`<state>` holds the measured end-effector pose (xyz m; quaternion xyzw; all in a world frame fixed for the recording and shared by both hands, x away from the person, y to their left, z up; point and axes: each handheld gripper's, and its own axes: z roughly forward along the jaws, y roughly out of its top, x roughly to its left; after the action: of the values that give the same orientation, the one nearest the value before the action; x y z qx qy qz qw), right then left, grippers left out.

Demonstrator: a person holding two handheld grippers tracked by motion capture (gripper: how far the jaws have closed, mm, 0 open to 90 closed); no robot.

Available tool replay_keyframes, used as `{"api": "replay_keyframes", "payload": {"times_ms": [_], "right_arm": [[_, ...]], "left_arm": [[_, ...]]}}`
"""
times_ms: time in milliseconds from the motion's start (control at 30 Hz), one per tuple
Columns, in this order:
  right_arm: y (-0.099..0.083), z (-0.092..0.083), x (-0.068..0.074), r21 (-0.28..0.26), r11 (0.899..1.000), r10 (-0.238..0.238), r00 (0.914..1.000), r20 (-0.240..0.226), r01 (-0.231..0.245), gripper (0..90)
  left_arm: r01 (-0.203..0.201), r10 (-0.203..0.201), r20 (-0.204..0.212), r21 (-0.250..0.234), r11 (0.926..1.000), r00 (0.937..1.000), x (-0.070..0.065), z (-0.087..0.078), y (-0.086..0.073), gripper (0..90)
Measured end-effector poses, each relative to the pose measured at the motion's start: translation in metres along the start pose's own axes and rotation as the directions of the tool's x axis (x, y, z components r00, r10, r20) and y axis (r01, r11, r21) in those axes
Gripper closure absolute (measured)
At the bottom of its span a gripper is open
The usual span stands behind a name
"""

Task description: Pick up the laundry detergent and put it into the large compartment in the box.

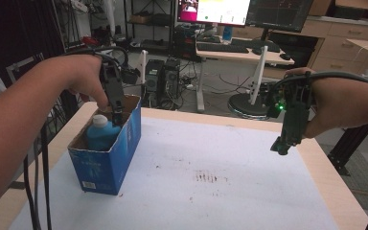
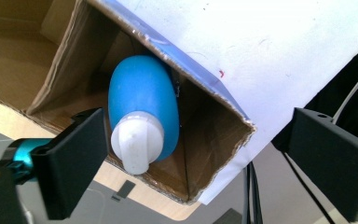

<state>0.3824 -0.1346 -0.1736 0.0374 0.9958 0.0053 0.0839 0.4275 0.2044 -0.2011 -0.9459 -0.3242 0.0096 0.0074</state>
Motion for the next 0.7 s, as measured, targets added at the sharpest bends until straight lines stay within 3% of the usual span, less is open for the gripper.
{"api": "replay_keyframes", "payload": {"times_ms": [233, 267, 333, 400, 567, 700], "right_arm": [[-0.001, -0.001, 0.001, -0.003, 1.000, -0.002, 1.0000, -0.001, 0.002, 2.0], [-0.001, -0.001, 0.001, -0.003, 1.000, -0.001, 1.0000, -0.002, 0.001, 2.0], [-0.002, -0.001, 0.001, -0.005, 1.000, -0.002, 1.0000, 0.001, 0.002, 2.0], [-0.002, -0.001, 0.001, -0.004, 1.000, 0.001, 1.0000, 0.000, -0.001, 2.0], [-0.003, 0.000, 0.001, 0.002, 1.000, 0.004, 1.0000, -0.001, -0.004, 2.0], [-0.002, 0.001, 0.001, 0.005, 1.000, 0.007, 1.0000, -0.003, -0.007, 2.0]], "left_arm": [[-0.052, 0.052, -0.018, -0.002, 0.9986, 0.9985, -0.012, -0.004, 0.011, 2.6], [-0.084, 0.084, -0.019, 0.005, 0.9965, 0.9963, -0.019, -0.006, 0.018, 2.5], [-0.102, 0.102, -0.024, 0.010, 0.9947, 0.9945, -0.024, -0.008, 0.022, 1.6], [-0.095, 0.096, -0.014, 0.019, 0.9953, 0.9953, -0.029, -0.008, 0.026, 1.6], [-0.122, 0.122, -0.019, 0.022, 0.9923, 0.9923, -0.038, -0.010, 0.035, 1.6], [-0.177, 0.177, -0.019, 0.014, 0.9841, 0.9840, -0.044, -0.010, 0.044, 1.6]]}}
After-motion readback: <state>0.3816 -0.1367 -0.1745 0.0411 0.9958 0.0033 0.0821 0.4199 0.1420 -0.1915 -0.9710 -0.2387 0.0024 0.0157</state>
